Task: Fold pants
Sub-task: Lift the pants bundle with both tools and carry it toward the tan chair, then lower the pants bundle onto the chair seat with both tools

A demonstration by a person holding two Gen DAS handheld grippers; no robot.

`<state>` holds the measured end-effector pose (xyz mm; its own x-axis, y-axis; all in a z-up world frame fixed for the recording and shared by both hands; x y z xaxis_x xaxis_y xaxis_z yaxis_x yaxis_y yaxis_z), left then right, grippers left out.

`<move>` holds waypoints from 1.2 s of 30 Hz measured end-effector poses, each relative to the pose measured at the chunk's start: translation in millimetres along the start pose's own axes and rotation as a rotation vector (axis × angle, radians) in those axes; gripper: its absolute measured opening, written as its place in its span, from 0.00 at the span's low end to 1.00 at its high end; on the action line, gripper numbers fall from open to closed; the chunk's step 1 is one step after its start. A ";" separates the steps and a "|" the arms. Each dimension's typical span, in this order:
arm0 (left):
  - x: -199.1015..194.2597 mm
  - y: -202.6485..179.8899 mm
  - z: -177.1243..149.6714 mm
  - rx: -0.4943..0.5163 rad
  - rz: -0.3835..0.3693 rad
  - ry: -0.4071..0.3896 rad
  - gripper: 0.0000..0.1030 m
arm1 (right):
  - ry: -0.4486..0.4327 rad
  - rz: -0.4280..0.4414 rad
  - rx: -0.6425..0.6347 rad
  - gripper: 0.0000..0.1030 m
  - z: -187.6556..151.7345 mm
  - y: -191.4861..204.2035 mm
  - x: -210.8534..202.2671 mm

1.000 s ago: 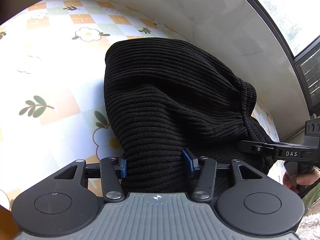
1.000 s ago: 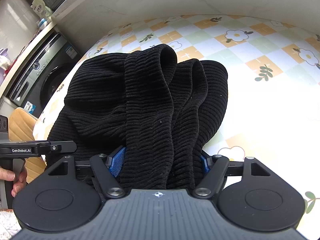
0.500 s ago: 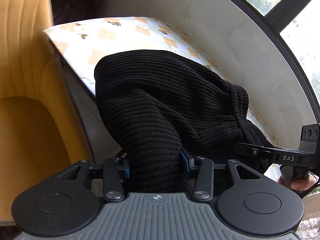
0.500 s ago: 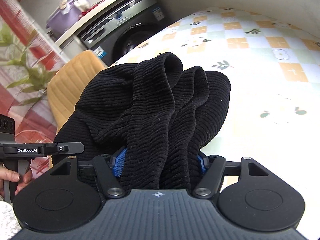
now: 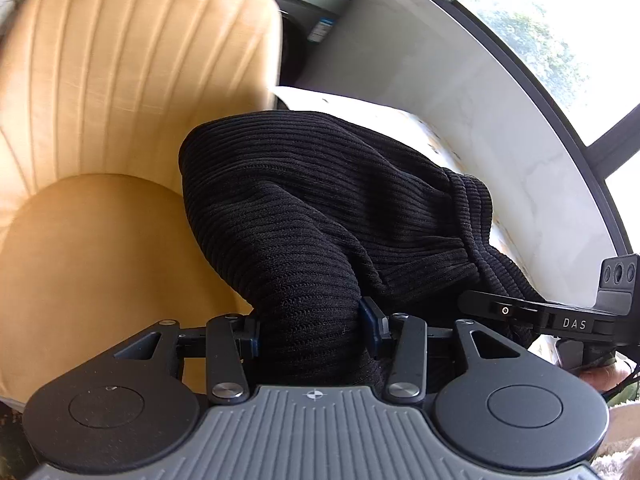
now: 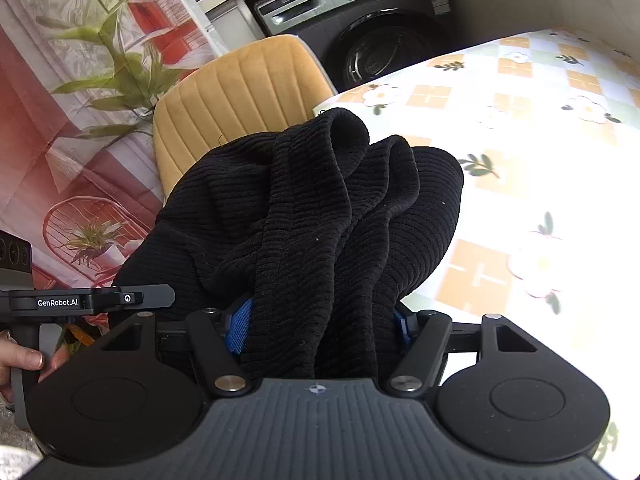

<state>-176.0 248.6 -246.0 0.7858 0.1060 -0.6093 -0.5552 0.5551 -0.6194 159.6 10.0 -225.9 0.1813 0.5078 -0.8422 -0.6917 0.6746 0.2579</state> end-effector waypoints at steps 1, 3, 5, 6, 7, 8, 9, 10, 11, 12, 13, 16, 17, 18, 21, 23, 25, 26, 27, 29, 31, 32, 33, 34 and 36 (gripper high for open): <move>-5.3 11.5 5.3 0.002 0.005 0.000 0.46 | 0.003 0.004 -0.008 0.65 3.8 15.9 11.6; -16.4 40.1 18.7 0.001 0.018 0.001 0.46 | 0.008 0.013 -0.023 0.65 9.4 43.1 33.7; -26.9 73.3 37.3 0.004 0.029 0.004 0.46 | 0.014 0.021 -0.039 0.65 13.9 67.0 57.1; -29.5 87.0 43.0 0.007 0.037 0.006 0.46 | 0.021 0.028 -0.042 0.65 16.7 77.7 70.3; -31.2 99.8 48.0 0.011 0.046 0.008 0.46 | 0.032 0.035 -0.041 0.65 19.7 87.3 84.5; -32.4 111.3 52.5 0.015 0.055 0.010 0.46 | 0.044 0.040 -0.039 0.64 22.1 95.3 98.5; -32.9 123.9 56.9 0.019 0.065 0.012 0.46 | 0.054 0.047 -0.037 0.64 23.4 102.1 112.6; -32.7 135.8 60.9 0.019 0.074 0.015 0.46 | 0.061 0.051 -0.040 0.64 25.0 107.4 127.3; -32.0 148.5 64.4 0.019 0.084 0.017 0.46 | 0.070 0.053 -0.045 0.64 26.5 112.6 143.0; -29.9 160.8 69.1 0.017 0.092 0.021 0.46 | 0.081 0.055 -0.047 0.64 27.3 116.5 157.7; -27.0 171.2 70.3 0.016 0.100 0.026 0.46 | 0.091 0.055 -0.049 0.64 27.6 119.8 173.1; -14.2 208.8 73.0 -0.003 0.122 0.045 0.46 | 0.123 0.051 -0.055 0.64 26.1 125.2 213.7; -8.1 219.2 73.0 -0.015 0.126 0.052 0.46 | 0.134 0.045 -0.057 0.64 25.1 125.6 227.2; -0.8 229.4 73.0 -0.028 0.130 0.061 0.46 | 0.144 0.037 -0.061 0.64 23.7 126.2 239.4; 15.2 269.5 76.9 -0.064 0.126 0.098 0.46 | 0.167 0.008 -0.073 0.64 18.9 125.9 272.0; 30.2 291.9 80.3 -0.095 0.122 0.112 0.45 | 0.178 -0.005 -0.071 0.64 16.9 123.7 291.6; 44.0 305.5 84.8 -0.099 0.128 0.121 0.45 | 0.179 -0.020 -0.067 0.64 15.9 121.3 307.2; 50.9 307.6 83.4 -0.101 0.130 0.124 0.45 | 0.173 -0.030 -0.068 0.64 14.7 120.5 312.9; 55.5 311.8 84.0 -0.103 0.132 0.128 0.45 | 0.167 -0.043 -0.069 0.64 13.6 121.2 320.2; 67.2 321.3 83.4 -0.117 0.141 0.151 0.46 | 0.192 -0.068 -0.053 0.65 7.7 115.5 333.9; 76.8 334.4 75.2 -0.143 0.157 0.205 0.47 | 0.264 -0.105 -0.022 0.67 -0.9 108.6 351.9; 84.1 339.2 71.4 -0.148 0.174 0.243 0.50 | 0.307 -0.128 -0.011 0.69 -6.4 105.0 360.1; 90.8 342.7 65.5 -0.145 0.206 0.291 0.51 | 0.342 -0.151 -0.013 0.71 -12.2 102.6 365.7; 94.6 345.6 59.9 -0.140 0.244 0.328 0.53 | 0.360 -0.178 -0.025 0.72 -17.0 101.2 368.3; 91.9 348.8 53.6 -0.125 0.280 0.322 0.58 | 0.361 -0.224 -0.054 0.83 -22.5 99.4 367.4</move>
Point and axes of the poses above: each gripper's, at about its wrist camera, not at the fingertips, and x roughly the way its jaws point, y to its left, z to its top, the point moved 1 cm from there along x, roughly the way its jaws point, and after that the axes turned 9 degrees about -z, right-handed, at the moved point
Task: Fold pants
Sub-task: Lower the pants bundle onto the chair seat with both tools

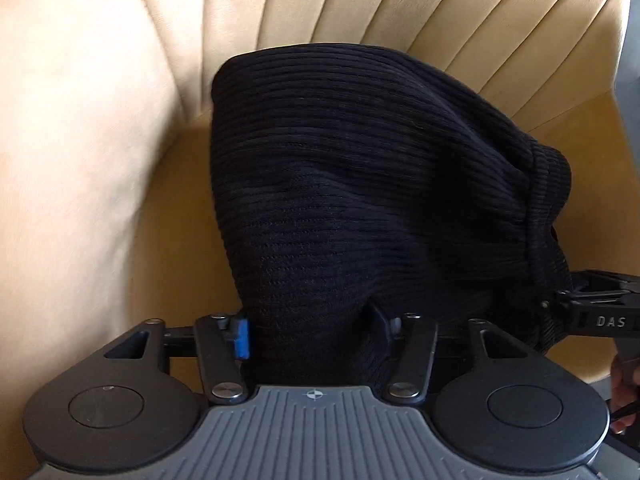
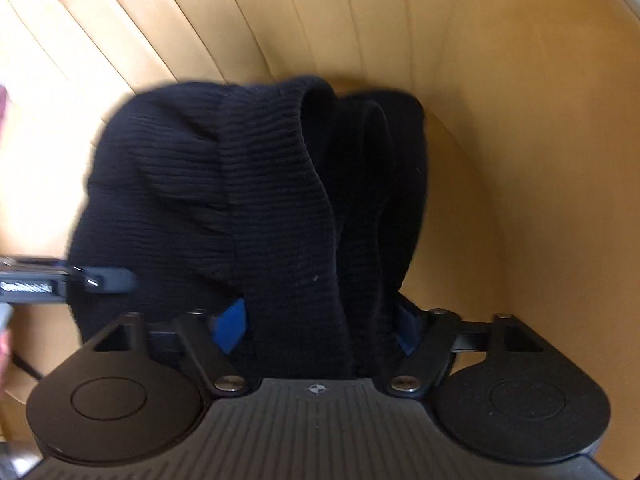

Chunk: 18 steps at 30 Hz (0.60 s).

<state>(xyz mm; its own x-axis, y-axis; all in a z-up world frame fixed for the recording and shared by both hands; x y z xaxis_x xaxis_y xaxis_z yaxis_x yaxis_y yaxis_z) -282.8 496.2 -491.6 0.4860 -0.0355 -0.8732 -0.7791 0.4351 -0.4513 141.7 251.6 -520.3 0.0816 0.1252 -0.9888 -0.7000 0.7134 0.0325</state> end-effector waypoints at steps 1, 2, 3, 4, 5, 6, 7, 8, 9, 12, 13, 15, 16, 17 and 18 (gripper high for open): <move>-3.0 0.6 -2.0 -0.003 0.002 -0.014 0.61 | -0.003 -0.017 -0.005 0.84 -0.9 0.1 -1.1; -9.2 -1.7 -7.0 -0.006 0.011 -0.021 0.65 | -0.003 -0.023 -0.005 0.89 -0.3 1.8 -1.2; -14.2 -4.1 -11.2 0.000 0.030 -0.023 0.68 | -0.002 -0.028 -0.004 0.91 -0.8 1.2 -1.8; -17.4 -6.0 -12.9 0.013 0.053 -0.025 0.73 | -0.001 -0.031 -0.004 0.91 -1.7 0.8 -2.4; -19.8 -7.6 -13.8 0.028 0.074 -0.030 0.76 | -0.001 -0.034 -0.005 0.91 -1.6 1.0 -3.4; -22.1 -8.6 -14.6 0.035 0.084 -0.035 0.77 | -0.002 -0.040 -0.007 0.91 -1.3 1.3 -4.9; -24.3 -10.6 -17.0 0.034 0.087 -0.040 0.78 | -0.004 -0.052 -0.009 0.92 -1.4 0.5 -7.1; -29.5 -13.6 -20.4 0.025 0.087 -0.044 0.81 | -0.009 -0.065 -0.012 0.94 -1.4 2.1 -8.8; -31.5 -14.6 -20.3 0.018 0.089 -0.052 0.83 | -0.017 -0.074 -0.017 0.95 -1.6 3.9 -11.2; -41.2 -20.8 -27.3 0.024 0.105 -0.087 0.86 | -0.036 -0.086 -0.024 0.96 -4.2 9.0 -22.7; -42.7 -24.6 -27.3 0.023 0.111 -0.096 0.87 | -0.044 -0.086 -0.020 0.96 -3.4 9.7 -27.3; -54.0 -34.0 -28.8 0.020 0.117 -0.129 0.90 | -0.072 -0.078 -0.011 0.97 -3.4 11.0 -39.7; -60.0 -38.1 -29.1 0.021 0.121 -0.149 0.92 | -0.089 -0.069 -0.006 0.98 -3.4 10.3 -47.7; -66.3 -42.7 -29.3 0.024 0.127 -0.169 0.92 | -0.109 -0.063 -0.003 0.98 -5.5 8.3 -58.2; -74.4 -49.2 -29.7 0.031 0.135 -0.188 0.93 | -0.129 -0.060 -0.001 0.99 -5.2 8.0 -68.1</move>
Point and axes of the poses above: each gripper's, at about its wrist camera, not at the fingertips, and x roughly the way its jaws point, y to its left, z to its top, the point moved 1 cm from there along x, roughly the way its jaws point, and after that the axes turned 9 degrees about -z, right-handed, at the moved point
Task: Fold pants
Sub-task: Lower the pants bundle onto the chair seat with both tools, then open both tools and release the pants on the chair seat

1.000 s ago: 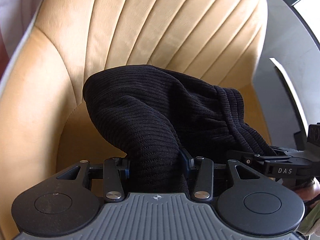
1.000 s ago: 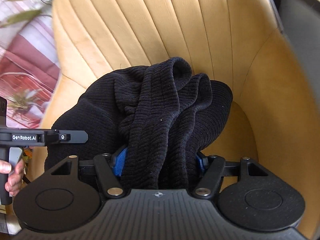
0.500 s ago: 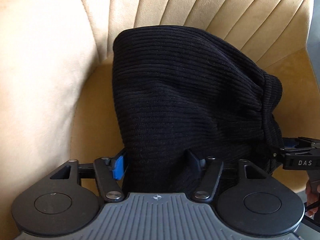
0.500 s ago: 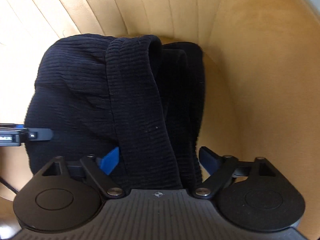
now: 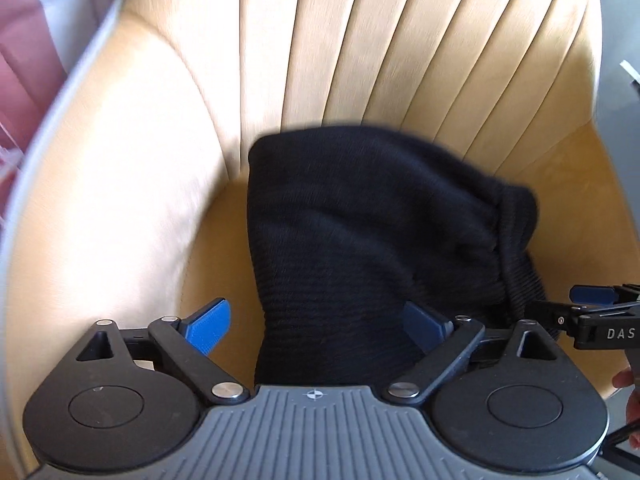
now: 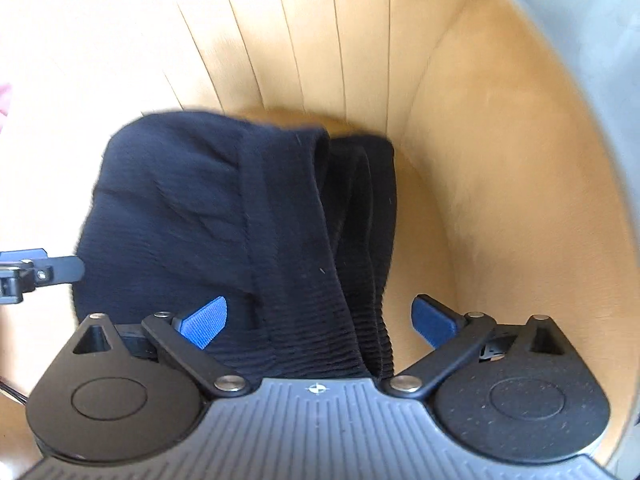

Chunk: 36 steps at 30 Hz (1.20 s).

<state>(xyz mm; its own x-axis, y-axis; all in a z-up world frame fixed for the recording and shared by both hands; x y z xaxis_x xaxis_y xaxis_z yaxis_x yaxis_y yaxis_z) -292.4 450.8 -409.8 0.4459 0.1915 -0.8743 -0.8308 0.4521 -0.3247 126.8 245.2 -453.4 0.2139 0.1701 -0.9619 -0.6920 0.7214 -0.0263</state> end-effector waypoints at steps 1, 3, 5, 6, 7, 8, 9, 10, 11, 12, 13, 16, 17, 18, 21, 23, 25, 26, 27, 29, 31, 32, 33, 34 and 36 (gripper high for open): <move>-7.7 -4.7 0.7 0.006 0.007 -0.016 0.93 | -0.021 0.002 0.003 0.99 2.6 0.3 -9.3; -29.1 -16.3 2.3 0.020 0.015 -0.053 0.94 | -0.056 -0.008 0.010 0.99 5.2 -0.7 -30.1; -50.5 -27.2 4.8 0.036 0.019 -0.087 0.94 | -0.092 -0.030 0.018 0.99 10.7 2.3 -50.4; -61.5 -33.6 6.3 0.042 0.027 -0.102 0.94 | -0.115 -0.031 0.019 0.99 11.5 1.8 -63.3; -72.3 -39.0 7.3 0.049 0.033 -0.119 0.94 | -0.135 -0.029 0.021 0.99 12.4 0.9 -75.8; -85.1 -44.6 8.3 0.052 0.038 -0.140 0.94 | -0.156 -0.027 0.024 0.99 12.1 -2.8 -88.9; -97.0 -49.4 8.4 0.051 0.041 -0.158 0.95 | -0.173 -0.027 0.026 0.99 12.4 -4.3 -101.8; -107.9 -56.8 8.9 0.047 0.044 -0.178 0.95 | -0.190 -0.029 0.029 0.99 11.9 -6.3 -116.3; -122.1 -63.6 8.4 0.041 0.046 -0.197 0.97 | -0.206 -0.023 0.031 0.99 10.5 -8.2 -130.2; -136.0 -70.1 7.2 0.040 0.044 -0.214 0.98 | -0.221 -0.009 0.030 0.99 6.8 -7.2 -147.4; -148.6 -76.4 5.5 0.041 0.044 -0.232 0.98 | -0.234 0.009 0.027 0.99 4.0 -8.6 -161.7; -188.0 -104.0 -5.2 0.063 0.073 -0.289 1.00 | -0.270 0.047 0.020 0.99 -3.6 -9.4 -201.4; -201.6 -116.9 -11.8 0.082 0.090 -0.307 1.00 | -0.281 0.056 0.016 0.99 -8.9 -10.4 -218.7; -214.3 -126.9 -18.0 0.094 0.102 -0.320 1.00 | -0.294 0.064 0.011 0.99 -12.9 -10.3 -235.9; -254.8 -157.6 -43.9 0.110 0.112 -0.370 1.00 | -0.327 0.084 -0.029 0.99 -30.5 -10.0 -276.8; -278.2 -172.2 -61.1 0.103 0.123 -0.400 1.00 | -0.356 0.095 -0.052 0.99 -44.7 -12.4 -302.2; -301.3 -187.8 -80.9 0.099 0.140 -0.429 1.00 | -0.383 0.103 -0.068 0.99 -60.2 -16.1 -323.9; -316.4 -197.7 -91.9 0.100 0.152 -0.445 1.00 | -0.395 0.108 -0.070 0.99 -70.3 -19.3 -336.0; -323.2 -204.4 -101.7 0.103 0.166 -0.455 1.00 | -0.405 0.116 -0.071 0.99 -80.2 -22.4 -346.7; -340.0 -222.2 -121.0 0.126 0.217 -0.465 1.00 | -0.417 0.124 -0.080 0.99 -99.4 -27.9 -363.9; -356.0 -240.0 -142.8 0.165 0.264 -0.494 1.00 | -0.425 0.125 -0.089 0.99 -119.9 -32.7 -375.6; -365.6 -248.2 -155.0 0.173 0.276 -0.513 1.00 | -0.425 0.123 -0.092 0.99 -128.7 -34.7 -379.6; -370.5 -253.0 -164.7 0.176 0.279 -0.527 1.00 | -0.424 0.124 -0.095 0.99 -137.1 -36.4 -382.6; -375.1 -256.9 -173.0 0.176 0.276 -0.535 1.00 | -0.421 0.126 -0.095 0.99 -145.6 -37.8 -385.7; -384.7 -261.9 -190.5 0.160 0.239 -0.549 1.00 | -0.412 0.130 -0.095 0.99 -160.1 -39.9 -392.2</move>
Point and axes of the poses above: each gripper's, at about its wrist camera, not at the fingertips, and x roughly the way its jaws point, y to its left, z to its top, the point moved 1 cm from there along x, roughly the way its jaws point, and after that the axes turned 9 degrees about -z, right-handed, at the moved point
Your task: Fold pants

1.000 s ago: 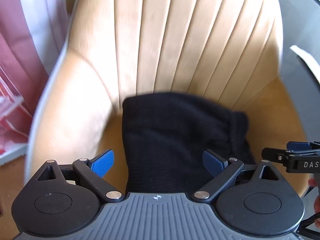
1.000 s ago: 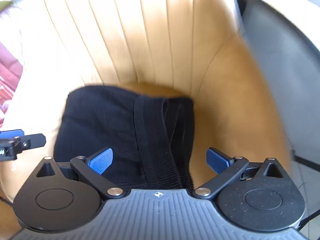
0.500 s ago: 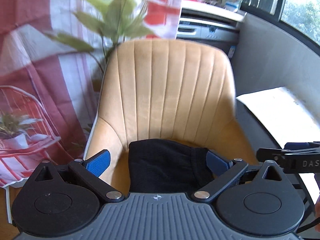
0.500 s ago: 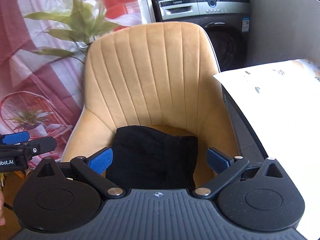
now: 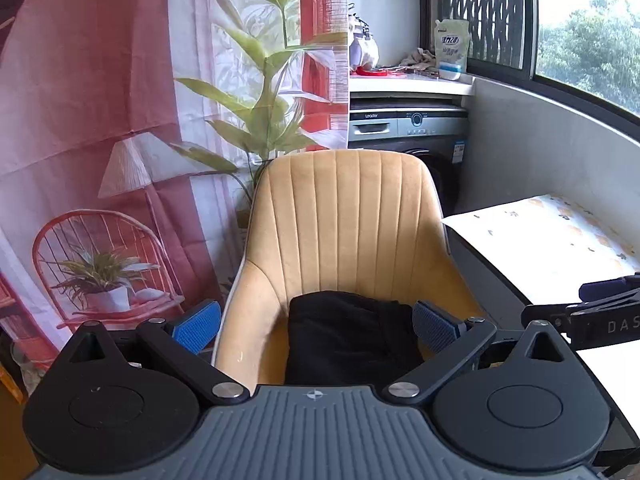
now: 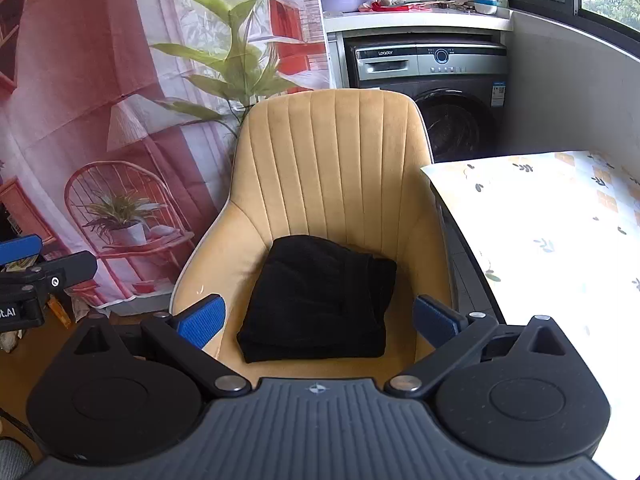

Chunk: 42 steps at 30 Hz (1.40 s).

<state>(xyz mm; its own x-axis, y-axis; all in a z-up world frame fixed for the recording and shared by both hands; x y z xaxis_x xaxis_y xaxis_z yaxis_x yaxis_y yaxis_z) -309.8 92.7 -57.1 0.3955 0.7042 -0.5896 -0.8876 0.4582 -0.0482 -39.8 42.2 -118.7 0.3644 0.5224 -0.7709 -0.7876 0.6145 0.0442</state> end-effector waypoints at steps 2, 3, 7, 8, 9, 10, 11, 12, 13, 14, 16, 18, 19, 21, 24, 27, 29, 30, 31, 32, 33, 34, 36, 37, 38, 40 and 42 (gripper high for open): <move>-10.6 -1.6 -7.9 -0.031 -0.028 -0.002 1.00 | 0.003 0.012 0.003 0.99 -9.4 1.3 -9.9; -10.5 -1.5 -10.4 -0.033 -0.032 0.000 1.00 | 0.005 0.014 -0.001 0.99 -13.9 2.6 -15.0; -23.7 -11.7 -21.8 0.000 -0.022 0.008 1.00 | -0.004 0.014 -0.010 0.99 -26.5 5.7 -31.1; -23.9 -12.0 -23.0 0.003 -0.027 0.012 1.00 | -0.006 0.012 -0.010 0.99 -27.8 6.0 -33.8; -25.4 -12.3 -23.2 0.000 -0.034 0.014 1.00 | -0.007 0.009 -0.009 0.99 -29.3 5.7 -36.7; -27.0 -12.4 -23.4 -0.006 -0.038 0.014 1.00 | -0.010 0.007 -0.007 0.99 -30.2 5.4 -38.9; -27.7 -11.8 -23.3 -0.012 -0.039 0.016 1.00 | -0.010 0.006 -0.004 0.99 -31.3 5.0 -40.9; -29.3 -11.6 -23.1 -0.018 -0.039 0.017 1.00 | -0.012 0.006 -0.001 0.99 -32.0 5.0 -42.6; -30.8 -11.0 -23.0 -0.024 -0.039 0.017 1.00 | -0.013 0.007 0.000 0.99 -33.0 4.7 -44.1; -31.9 -10.6 -23.0 -0.027 -0.040 0.018 1.00 | -0.013 0.007 -0.001 0.99 -33.3 4.8 -44.7; -32.5 -10.4 -22.8 -0.030 -0.044 0.022 1.00 | -0.017 0.002 0.003 0.99 -32.7 4.1 -45.6; -34.0 -12.4 -23.9 -0.029 -0.050 0.026 1.00 | -0.022 -0.002 0.012 0.99 -30.9 2.0 -45.8; -33.3 -12.3 -23.4 -0.028 -0.054 0.028 1.00 | -0.023 -0.005 0.016 0.99 -29.7 1.4 -45.2; -34.1 -13.2 -24.6 -0.029 -0.055 0.028 1.00 | -0.025 -0.011 0.022 0.99 -27.1 0.4 -44.4; -31.6 -11.6 -24.3 -0.043 -0.058 0.034 1.00 | -0.033 -0.019 0.019 0.99 -23.6 0.0 -44.4; -30.2 -12.6 -25.4 -0.049 -0.051 0.032 1.00 | -0.026 -0.016 0.020 0.99 -23.3 0.4 -40.8; -27.8 -13.6 -25.4 -0.049 -0.052 0.035 1.00 | -0.018 -0.012 0.021 0.99 -23.4 0.4 -38.2; -26.8 -14.6 -26.1 -0.047 -0.053 0.039 1.00 | -0.015 -0.011 0.022 0.99 -22.9 -0.1 -37.0; -25.6 -15.4 -26.9 -0.045 -0.051 0.041 1.00 | -0.013 -0.011 0.024 0.99 -22.2 -0.7 -36.2; -24.5 -15.9 -27.2 -0.043 -0.049 0.043 1.00 | -0.014 -0.011 0.023 0.99 -21.0 -1.4 -35.5; -24.2 -16.5 -27.9 -0.044 -0.047 0.043 1.00 | -0.014 -0.012 0.020 0.99 -20.6 -1.9 -35.1; -23.5 -16.4 -27.5 -0.045 -0.047 0.043 1.00 | -0.013 -0.012 0.019 0.99 -20.3 -2.3 -34.5; -20.4 -15.2 -25.7 -0.048 -0.050 0.047 1.00 | -0.008 -0.010 0.021 0.99 -19.6 -3.7 -33.2; -20.1 -15.6 -25.7 -0.048 -0.050 0.047 1.00 | -0.006 -0.011 0.022 0.99 -19.5 -4.5 -32.8; -17.8 -15.3 -23.6 -0.046 -0.051 0.048 1.00 | -0.005 -0.012 0.023 0.99 -18.5 -5.1 -32.3; -16.9 -15.4 -23.0 -0.046 -0.051 0.049 1.00 | -0.004 -0.013 0.025 0.99 -17.3 -6.2 -31.4; -14.4 -13.8 -21.5 -0.049 -0.053 0.050 1.00 | -0.004 -0.013 0.026 0.99 -16.7 -5.9 -30.9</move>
<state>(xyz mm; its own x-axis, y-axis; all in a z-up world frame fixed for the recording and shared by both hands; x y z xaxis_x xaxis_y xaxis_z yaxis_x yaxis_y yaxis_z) -308.3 64.6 -65.3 0.4314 0.6508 -0.6248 -0.8765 0.4664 -0.1194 -54.7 12.6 -105.7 0.3768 0.5166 -0.7689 -0.7695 0.6366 0.0505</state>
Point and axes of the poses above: each gripper's, at about its wrist camera, not at the fingertips, and x roughly the way its jaws point, y to its left, z to its top, the point moved 1 cm from there along x, roughly the way its jaws point, and after that the axes turned 9 degrees about -z, right-handed, at the moved point
